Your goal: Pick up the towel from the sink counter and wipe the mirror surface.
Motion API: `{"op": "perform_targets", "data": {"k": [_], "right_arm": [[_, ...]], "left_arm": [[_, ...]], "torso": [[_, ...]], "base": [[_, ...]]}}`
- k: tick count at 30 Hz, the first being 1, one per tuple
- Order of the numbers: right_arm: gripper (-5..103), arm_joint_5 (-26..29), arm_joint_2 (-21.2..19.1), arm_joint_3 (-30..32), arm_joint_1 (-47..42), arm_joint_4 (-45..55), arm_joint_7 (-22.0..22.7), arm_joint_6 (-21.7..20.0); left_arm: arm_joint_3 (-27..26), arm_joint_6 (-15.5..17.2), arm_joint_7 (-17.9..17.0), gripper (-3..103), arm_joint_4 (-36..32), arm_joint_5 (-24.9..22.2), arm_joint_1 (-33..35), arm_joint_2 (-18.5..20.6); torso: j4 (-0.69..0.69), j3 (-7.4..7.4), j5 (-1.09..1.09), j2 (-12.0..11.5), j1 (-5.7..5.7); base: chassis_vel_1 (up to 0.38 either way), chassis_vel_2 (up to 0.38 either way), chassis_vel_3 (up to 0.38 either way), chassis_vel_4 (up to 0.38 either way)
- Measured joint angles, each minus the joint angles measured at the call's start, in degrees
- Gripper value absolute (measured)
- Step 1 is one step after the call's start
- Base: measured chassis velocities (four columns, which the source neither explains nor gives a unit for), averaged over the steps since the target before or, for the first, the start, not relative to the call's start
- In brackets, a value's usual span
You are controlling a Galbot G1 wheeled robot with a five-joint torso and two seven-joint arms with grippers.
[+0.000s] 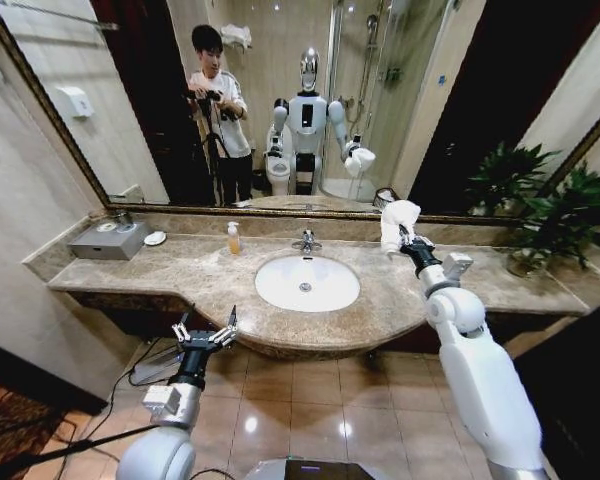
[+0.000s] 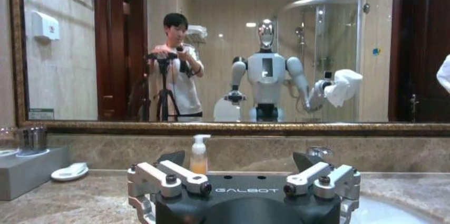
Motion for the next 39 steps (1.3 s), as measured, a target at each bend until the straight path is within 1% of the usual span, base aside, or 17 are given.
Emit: {"op": "perform_targets", "data": {"k": [8,13,19,24,26,28,39], "right_arm": [[9,-0.19,1.16,-0.71,-0.24,1.22,-0.02,-0.36],[9,-0.37,1.30,-0.75,-0.62,2.38,0.49,-0.67],[9,-0.07,1.32,0.41,-5.22,6.53,1.04,-1.18],[9,-0.57,2.45,1.56,-10.12,10.01,1.53,-1.03],[9,-0.79,2.62,1.71,-10.82,10.49,1.53,-0.85],[9,-1.56,3.07,2.01,-12.42,11.55,1.43,-0.39],[9,-2.36,4.41,2.83,-16.41,13.76,1.22,0.53]], "left_arm": [[0.00,0.00,0.00,100,0.00,0.00,0.00,0.00],[0.00,0.00,0.00,100,0.00,0.00,0.00,0.00],[0.00,0.00,0.00,100,0.00,0.00,0.00,0.00],[0.00,0.00,0.00,100,0.00,0.00,0.00,0.00],[0.00,0.00,0.00,100,0.00,0.00,0.00,0.00],[0.00,0.00,0.00,100,0.00,0.00,0.00,0.00],[0.00,0.00,0.00,100,0.00,0.00,0.00,0.00]], "torso": [[-0.01,-0.01,-0.01,0.00,-0.03],[0.01,-0.01,-0.01,0.01,-0.04],[-0.02,-0.01,-0.01,0.00,-0.02],[-0.02,-0.01,0.00,0.00,-0.02],[-0.02,-0.01,-0.01,0.00,-0.02],[0.01,-0.01,-0.01,0.00,-0.02],[-0.01,-0.01,0.00,0.01,-0.03]], "base": [[-0.067,0.075,0.059,-0.076],[-0.073,0.081,0.073,-0.061],[-0.115,0.096,0.110,-0.105],[-0.102,0.076,0.092,-0.105],[-0.094,0.063,0.076,-0.071],[-0.088,0.099,0.083,-0.071],[-0.080,0.091,0.084,-0.092]]}}
